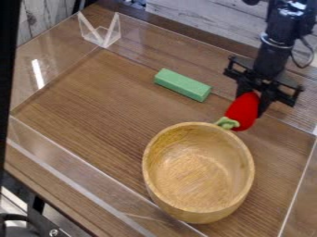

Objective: Move the red object to the right side of the table

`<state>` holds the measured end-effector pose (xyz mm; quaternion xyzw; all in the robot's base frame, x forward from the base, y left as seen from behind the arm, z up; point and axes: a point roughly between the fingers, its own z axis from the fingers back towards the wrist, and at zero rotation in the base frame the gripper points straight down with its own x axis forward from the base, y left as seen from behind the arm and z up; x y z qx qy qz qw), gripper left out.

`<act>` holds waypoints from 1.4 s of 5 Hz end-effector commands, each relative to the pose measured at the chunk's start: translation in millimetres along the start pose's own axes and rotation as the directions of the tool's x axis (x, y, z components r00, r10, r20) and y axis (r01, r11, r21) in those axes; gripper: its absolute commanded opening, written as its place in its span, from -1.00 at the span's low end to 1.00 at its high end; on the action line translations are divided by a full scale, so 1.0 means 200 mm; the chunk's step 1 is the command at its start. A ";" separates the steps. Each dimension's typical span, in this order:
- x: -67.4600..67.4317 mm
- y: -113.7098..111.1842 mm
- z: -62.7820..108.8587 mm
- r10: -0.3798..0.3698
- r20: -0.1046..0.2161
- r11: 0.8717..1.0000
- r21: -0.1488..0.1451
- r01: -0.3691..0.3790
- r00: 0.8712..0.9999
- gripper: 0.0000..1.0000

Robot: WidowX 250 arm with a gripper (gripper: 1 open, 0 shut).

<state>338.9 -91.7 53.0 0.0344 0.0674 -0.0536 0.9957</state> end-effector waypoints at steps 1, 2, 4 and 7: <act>0.03 -0.06 0.08 -0.030 0.053 1.000 -0.001 0.030 0.998 -1.00; 0.09 -0.12 -0.05 -0.081 0.039 0.997 -0.003 0.081 0.996 -1.00; 0.17 -0.15 -0.06 -0.083 0.049 0.996 -0.024 0.084 0.995 -1.00; 0.16 -0.03 0.00 -0.026 0.067 0.998 -0.057 0.030 0.997 -1.00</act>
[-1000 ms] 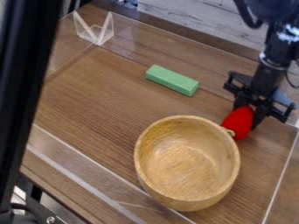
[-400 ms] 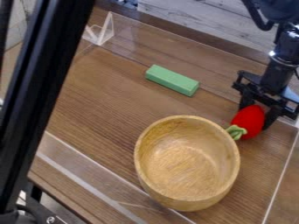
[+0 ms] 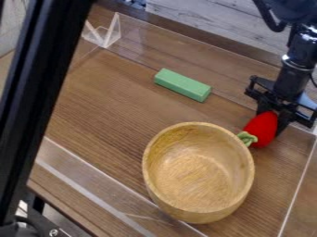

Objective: Move the red object to the right side of the table

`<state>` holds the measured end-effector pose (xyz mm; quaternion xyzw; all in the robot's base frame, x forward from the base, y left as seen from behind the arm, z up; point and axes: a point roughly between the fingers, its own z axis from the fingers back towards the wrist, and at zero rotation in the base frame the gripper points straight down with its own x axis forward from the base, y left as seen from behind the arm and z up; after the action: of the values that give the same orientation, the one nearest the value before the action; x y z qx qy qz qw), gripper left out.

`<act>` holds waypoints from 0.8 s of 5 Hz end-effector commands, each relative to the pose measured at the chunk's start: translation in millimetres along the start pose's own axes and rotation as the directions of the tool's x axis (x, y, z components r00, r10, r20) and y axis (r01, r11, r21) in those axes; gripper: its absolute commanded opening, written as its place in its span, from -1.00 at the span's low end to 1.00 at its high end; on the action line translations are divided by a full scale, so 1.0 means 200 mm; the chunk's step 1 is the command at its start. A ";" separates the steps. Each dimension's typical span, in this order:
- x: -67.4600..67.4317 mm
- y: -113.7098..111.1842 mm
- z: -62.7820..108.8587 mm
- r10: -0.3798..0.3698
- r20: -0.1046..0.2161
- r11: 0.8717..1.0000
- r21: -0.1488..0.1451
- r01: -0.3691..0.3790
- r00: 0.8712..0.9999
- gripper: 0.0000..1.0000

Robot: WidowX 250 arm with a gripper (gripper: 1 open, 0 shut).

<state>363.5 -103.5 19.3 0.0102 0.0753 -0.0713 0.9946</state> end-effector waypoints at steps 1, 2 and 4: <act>0.00 0.07 0.18 0.058 0.101 0.998 -0.014 -0.057 0.993 1.00; -0.01 0.12 0.18 0.102 0.107 0.995 -0.021 -0.100 0.989 1.00; -0.01 0.17 0.32 0.032 0.142 0.999 -0.009 -0.031 0.989 1.00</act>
<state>365.4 -73.6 46.2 0.0089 0.0576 -0.0577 0.9966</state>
